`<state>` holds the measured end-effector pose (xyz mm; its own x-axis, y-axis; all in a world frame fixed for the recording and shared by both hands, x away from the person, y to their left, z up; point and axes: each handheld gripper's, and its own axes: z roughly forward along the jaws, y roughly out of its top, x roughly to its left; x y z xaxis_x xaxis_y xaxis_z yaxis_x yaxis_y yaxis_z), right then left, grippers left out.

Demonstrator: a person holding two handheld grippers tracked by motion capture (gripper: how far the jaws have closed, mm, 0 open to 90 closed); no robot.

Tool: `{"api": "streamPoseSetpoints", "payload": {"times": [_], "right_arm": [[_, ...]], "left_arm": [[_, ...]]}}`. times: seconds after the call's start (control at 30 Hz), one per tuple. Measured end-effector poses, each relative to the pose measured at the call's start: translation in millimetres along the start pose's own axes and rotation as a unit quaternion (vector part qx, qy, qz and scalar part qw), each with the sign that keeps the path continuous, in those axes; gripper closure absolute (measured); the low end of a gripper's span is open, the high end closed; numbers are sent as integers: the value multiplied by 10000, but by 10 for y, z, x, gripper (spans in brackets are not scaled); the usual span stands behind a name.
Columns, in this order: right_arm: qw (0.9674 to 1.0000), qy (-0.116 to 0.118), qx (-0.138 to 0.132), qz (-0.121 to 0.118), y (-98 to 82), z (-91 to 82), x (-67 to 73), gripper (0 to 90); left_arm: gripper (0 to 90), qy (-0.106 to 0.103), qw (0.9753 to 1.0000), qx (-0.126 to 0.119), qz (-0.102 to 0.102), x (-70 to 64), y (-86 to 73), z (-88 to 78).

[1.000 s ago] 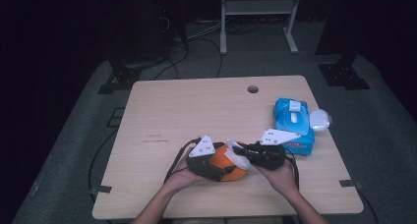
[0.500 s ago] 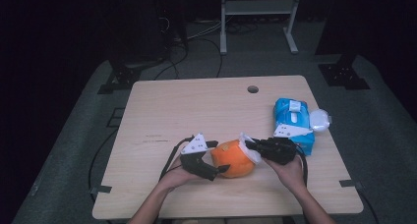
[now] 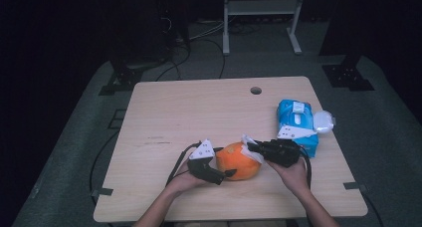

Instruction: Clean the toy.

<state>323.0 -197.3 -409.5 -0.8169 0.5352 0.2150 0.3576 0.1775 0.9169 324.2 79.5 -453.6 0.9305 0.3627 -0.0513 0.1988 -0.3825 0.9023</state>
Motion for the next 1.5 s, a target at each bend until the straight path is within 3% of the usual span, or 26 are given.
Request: {"api": "streamPoseSetpoints", "payload": {"times": [0.13,0.23,0.37,0.53,0.6,0.87,1.03,1.13,1.23,1.5], "right_arm": [[9989,238,83,-385,65,109,229,816],[9980,228,153,-576,72,157,296,817],[9992,23,88,-385,51,74,125,816],[9994,-294,103,130,-77,-62,-195,816],[9993,-289,125,199,-102,-85,-231,816],[9997,-184,131,83,-51,-63,-114,817],[9994,-44,151,-315,22,27,112,815],[9987,-59,189,-461,38,59,150,816],[9992,-86,173,-351,27,30,74,817],[9985,-411,260,259,-124,-99,-283,817]], "left_arm": [[197,34,10000,-16,84,-45,6,32],[202,49,10000,-15,48,-43,1,24],[204,45,10000,-39,-5,-33,-3,29],[201,37,10000,-34,-13,-15,-11,16],[201,32,10000,-34,-10,-13,-10,18],[203,42,10000,-33,-84,-8,-8,21],[201,47,9999,-62,-137,-7,-13,30],[200,53,9999,-62,-152,-8,-18,23],[201,65,9999,-36,-105,-13,-7,29],[201,42,9999,-47,-147,4,-16,16]]}}
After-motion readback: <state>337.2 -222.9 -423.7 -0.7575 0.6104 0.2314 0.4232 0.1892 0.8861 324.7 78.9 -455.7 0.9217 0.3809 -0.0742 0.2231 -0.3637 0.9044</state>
